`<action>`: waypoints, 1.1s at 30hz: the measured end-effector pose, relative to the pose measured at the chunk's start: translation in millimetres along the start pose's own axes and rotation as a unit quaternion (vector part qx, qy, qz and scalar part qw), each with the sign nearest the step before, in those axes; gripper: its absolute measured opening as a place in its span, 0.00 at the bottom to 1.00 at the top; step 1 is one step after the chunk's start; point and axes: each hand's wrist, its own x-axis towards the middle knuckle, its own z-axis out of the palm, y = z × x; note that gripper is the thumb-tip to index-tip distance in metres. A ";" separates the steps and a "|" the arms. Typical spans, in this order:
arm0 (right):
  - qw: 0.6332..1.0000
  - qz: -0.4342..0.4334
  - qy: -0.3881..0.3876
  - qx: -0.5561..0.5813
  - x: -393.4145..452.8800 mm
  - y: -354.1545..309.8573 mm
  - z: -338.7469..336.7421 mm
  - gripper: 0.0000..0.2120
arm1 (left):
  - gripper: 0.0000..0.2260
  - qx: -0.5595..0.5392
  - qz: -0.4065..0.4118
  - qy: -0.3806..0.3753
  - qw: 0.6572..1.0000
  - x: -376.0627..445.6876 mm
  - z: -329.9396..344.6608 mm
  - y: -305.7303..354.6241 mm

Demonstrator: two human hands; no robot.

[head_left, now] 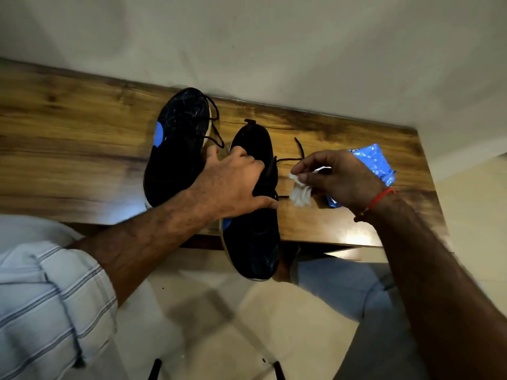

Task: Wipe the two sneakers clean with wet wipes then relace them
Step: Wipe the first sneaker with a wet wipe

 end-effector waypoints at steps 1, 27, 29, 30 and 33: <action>1.000 -0.001 -0.002 0.007 -0.1 -1.2 0.9 0.05 | 0.36 -0.015 -0.002 0.005 1.000 1.3 0.6 1.1; 0.948 -0.201 -0.070 -0.235 -24.8 6.2 59.9 0.03 | 0.18 -0.271 0.080 -0.067 0.957 19.3 -8.4 -47.9; 0.944 -0.267 0.071 -0.177 -20.2 4.6 62.5 0.06 | 0.19 -0.274 0.087 -0.090 0.954 17.9 -10.7 -51.4; 0.935 -0.292 0.115 -0.166 -16.1 2.6 66.5 0.07 | 0.18 -0.269 0.089 -0.088 0.955 17.7 -11.6 -51.5; 0.913 -0.326 0.132 -0.205 -4.7 2.2 83.7 0.10 | 0.15 -0.252 0.088 -0.038 0.963 18.8 -6.8 -47.1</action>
